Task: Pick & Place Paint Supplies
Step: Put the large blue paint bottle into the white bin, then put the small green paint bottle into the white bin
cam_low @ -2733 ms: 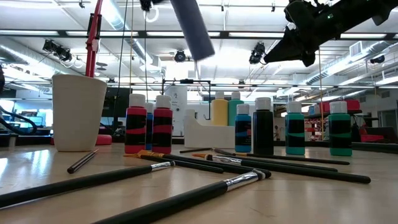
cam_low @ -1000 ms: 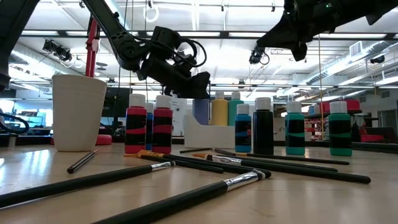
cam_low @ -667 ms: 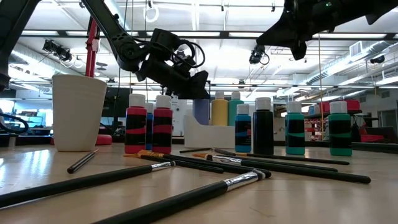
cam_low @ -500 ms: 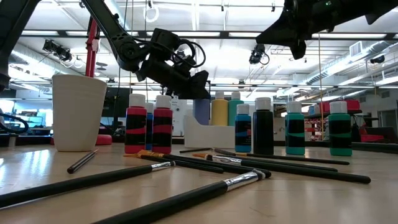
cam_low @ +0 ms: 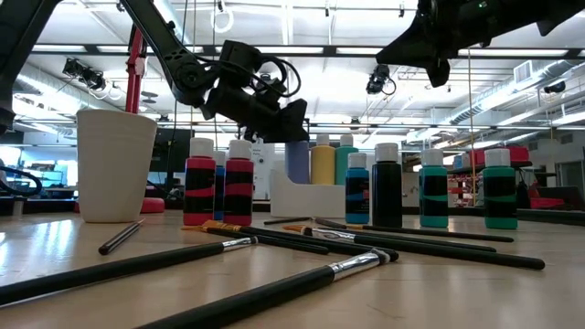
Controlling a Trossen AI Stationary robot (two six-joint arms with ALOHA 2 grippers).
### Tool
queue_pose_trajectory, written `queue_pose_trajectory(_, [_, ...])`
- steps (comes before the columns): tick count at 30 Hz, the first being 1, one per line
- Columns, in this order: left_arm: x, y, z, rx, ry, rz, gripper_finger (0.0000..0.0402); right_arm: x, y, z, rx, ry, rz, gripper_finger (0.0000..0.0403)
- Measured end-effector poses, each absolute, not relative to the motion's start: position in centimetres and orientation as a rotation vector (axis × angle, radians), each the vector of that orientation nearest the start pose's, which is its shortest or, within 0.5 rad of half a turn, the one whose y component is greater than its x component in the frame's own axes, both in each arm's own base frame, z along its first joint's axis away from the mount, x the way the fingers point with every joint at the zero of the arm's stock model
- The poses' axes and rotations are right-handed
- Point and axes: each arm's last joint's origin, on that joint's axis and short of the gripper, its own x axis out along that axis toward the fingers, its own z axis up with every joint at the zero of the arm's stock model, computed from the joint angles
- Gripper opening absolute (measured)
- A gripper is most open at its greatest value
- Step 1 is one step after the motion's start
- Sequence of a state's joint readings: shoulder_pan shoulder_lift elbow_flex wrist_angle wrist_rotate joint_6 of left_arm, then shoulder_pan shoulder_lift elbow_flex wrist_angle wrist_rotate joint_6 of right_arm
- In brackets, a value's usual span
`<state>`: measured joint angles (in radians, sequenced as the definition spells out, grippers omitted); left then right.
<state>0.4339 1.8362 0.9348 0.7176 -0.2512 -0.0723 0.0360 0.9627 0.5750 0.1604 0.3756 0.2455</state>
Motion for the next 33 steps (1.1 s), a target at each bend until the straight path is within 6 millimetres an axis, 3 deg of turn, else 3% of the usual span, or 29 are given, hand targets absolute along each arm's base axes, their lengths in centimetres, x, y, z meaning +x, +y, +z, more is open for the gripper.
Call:
queue_pose_trajectory(18, [34.4, 16.6, 19.0, -0.013, 0.178, 0.668, 0.0170, 21.1, -0.3, 26.2, 0.196, 0.177, -0.363, 0.0013])
queue_pose_trajectory(26, [33.5, 15.1, 22.7, 0.032, 0.139, 0.641, 0.0175, 21.0, -0.1, 25.5, 0.144, 0.267, -0.294, 0.0013])
queue_pose_trajectory(33, [30.8, 11.7, 27.5, 0.027, 0.193, 0.511, 0.0180, 21.0, 0.0, 25.4, 0.124, 0.280, -0.260, 0.0013])
